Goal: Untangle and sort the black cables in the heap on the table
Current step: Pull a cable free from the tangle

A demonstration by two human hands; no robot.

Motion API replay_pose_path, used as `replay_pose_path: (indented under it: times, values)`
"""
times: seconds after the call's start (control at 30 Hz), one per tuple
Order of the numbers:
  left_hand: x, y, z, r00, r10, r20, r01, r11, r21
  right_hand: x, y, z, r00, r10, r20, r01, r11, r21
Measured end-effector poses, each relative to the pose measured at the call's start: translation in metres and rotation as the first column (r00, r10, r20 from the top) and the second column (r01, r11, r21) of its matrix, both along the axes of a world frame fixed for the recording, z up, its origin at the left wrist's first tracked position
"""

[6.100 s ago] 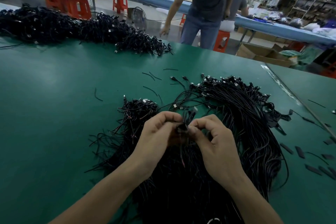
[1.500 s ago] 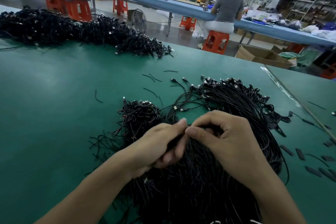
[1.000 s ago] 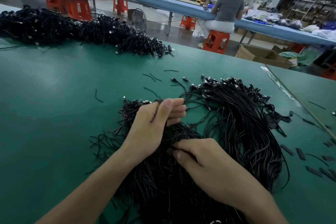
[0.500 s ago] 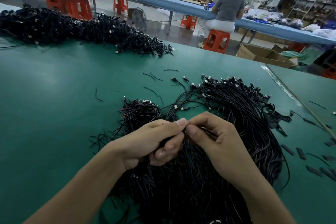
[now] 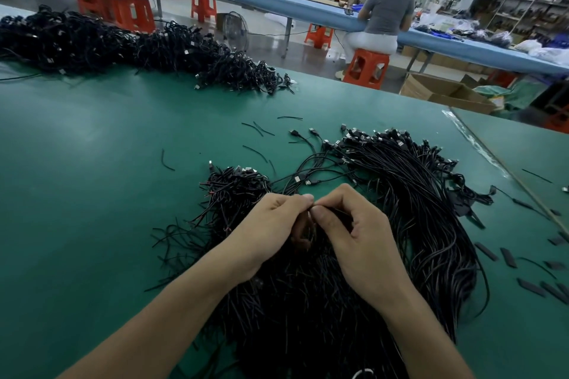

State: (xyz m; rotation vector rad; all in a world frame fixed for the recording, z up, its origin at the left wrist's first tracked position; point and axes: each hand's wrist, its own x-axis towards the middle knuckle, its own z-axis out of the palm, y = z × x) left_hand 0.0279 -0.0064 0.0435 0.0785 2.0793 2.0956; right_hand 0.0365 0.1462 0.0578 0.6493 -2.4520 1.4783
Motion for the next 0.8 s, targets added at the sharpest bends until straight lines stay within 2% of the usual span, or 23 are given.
replay_pose_path:
  times: [0.03, 0.1, 0.13, 0.2, 0.33, 0.47, 0.53, 0.6, 0.63, 0.73, 0.8]
  values:
    - [-0.002, 0.003, 0.001, 0.996, -0.002, 0.094, -0.01, 0.992, 0.122, -0.002, -0.002, -0.002, 1.0, -0.009, -0.008, 0.009, 1.0, -0.01]
    - [-0.002, 0.008, 0.004, 0.955, -0.142, 0.26, 0.042, 0.934, 0.355, -0.007, -0.006, -0.006, 1.0, -0.018, 0.006, 0.018, 0.999, -0.046]
    - [-0.002, 0.009, 0.004, 0.929, -0.216, 0.3, 0.08, 0.91, 0.407, -0.009, -0.007, -0.007, 1.0, -0.023, 0.012, 0.024, 0.998, -0.059]
    - [-0.003, 0.01, -0.001, 0.909, -0.252, 0.334, 0.121, 0.922, 0.368, -0.014, -0.007, -0.008, 0.999, -0.032, 0.004, 0.032, 0.998, -0.06]
    - [-0.009, 0.007, -0.01, 0.953, -0.102, 0.285, 0.068, 0.99, 0.125, -0.024, 0.0, -0.01, 0.998, -0.053, 0.022, 0.053, 0.998, 0.022]
    - [-0.016, -0.007, -0.021, 0.983, 0.05, 0.176, -0.055, 0.998, 0.019, -0.028, 0.017, -0.014, 0.96, -0.1, 0.262, 0.072, 0.991, 0.116]
    - [-0.018, -0.014, -0.025, 0.979, 0.122, 0.166, -0.127, 0.992, 0.017, -0.024, 0.024, -0.02, 0.927, -0.191, 0.323, 0.068, 0.932, 0.356]
    - [-0.02, -0.019, -0.027, 0.97, 0.176, 0.169, -0.187, 0.981, 0.05, -0.019, 0.024, -0.028, 0.909, -0.257, 0.329, 0.01, 0.801, 0.599]
    - [-0.021, -0.019, -0.028, 0.965, 0.197, 0.174, -0.21, 0.976, 0.059, -0.017, 0.022, -0.032, 0.902, -0.278, 0.33, -0.016, 0.743, 0.669]
    - [-0.024, -0.018, -0.029, 0.962, 0.186, 0.201, -0.209, 0.973, 0.1, -0.013, 0.012, -0.035, 0.889, -0.312, 0.335, -0.046, 0.667, 0.744]
    - [-0.024, -0.018, -0.028, 0.967, 0.149, 0.206, -0.179, 0.975, 0.135, -0.012, 0.008, -0.033, 0.888, -0.312, 0.339, -0.046, 0.672, 0.739]
